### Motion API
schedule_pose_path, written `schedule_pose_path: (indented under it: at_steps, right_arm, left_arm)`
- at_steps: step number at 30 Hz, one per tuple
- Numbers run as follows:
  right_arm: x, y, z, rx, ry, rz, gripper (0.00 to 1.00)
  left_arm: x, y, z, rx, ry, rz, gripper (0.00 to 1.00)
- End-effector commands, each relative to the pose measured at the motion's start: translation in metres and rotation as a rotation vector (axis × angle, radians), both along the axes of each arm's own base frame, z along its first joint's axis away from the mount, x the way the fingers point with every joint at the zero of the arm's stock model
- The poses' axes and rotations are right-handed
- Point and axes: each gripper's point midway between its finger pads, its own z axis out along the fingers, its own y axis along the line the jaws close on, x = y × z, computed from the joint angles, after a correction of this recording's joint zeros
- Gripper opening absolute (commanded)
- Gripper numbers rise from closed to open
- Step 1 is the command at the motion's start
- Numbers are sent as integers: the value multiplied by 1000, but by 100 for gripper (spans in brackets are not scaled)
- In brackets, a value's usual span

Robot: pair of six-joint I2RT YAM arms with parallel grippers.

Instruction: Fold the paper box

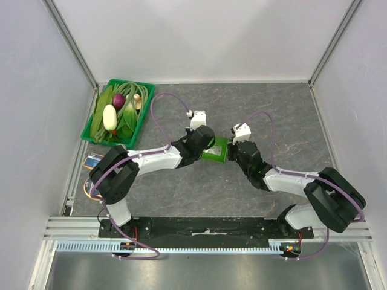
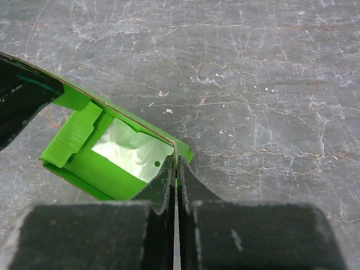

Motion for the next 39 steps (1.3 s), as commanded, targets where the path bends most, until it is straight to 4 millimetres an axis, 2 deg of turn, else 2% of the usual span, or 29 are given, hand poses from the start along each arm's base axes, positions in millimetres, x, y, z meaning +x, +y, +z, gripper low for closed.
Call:
schedule_pose_path:
  at_steps: [1,6,11,21,26,30,35,39]
  right_arm:
    - [9,-1,30,114,-120,-181,0]
    - [3,-4,25,131,-103,-361,0]
    - [-1,1,19,175,-71,-430,0]
    - [-11,-3,8,147,-60,-449,0]
    - [-8,-1,22,193,-50,-482,0]
    - [-9,-3,14,201,-18,-517,0]
    - [-9,-3,13,223,-5,-538,0]
    - [-14,-9,1,224,-7,-536,0]
  left_arm:
    - [7,4,6,-43,-74,95,2]
    - [-5,12,-4,-70,-77,98,2]
    - [-10,13,-11,-94,-75,91,2]
    - [-30,15,-31,-81,-69,64,2]
    - [-35,20,-39,-59,-60,61,2]
    - [-38,20,-42,-60,-54,53,2]
    - [-41,24,-46,-49,-47,54,2]
    - [-43,24,-48,-40,-48,52,2]
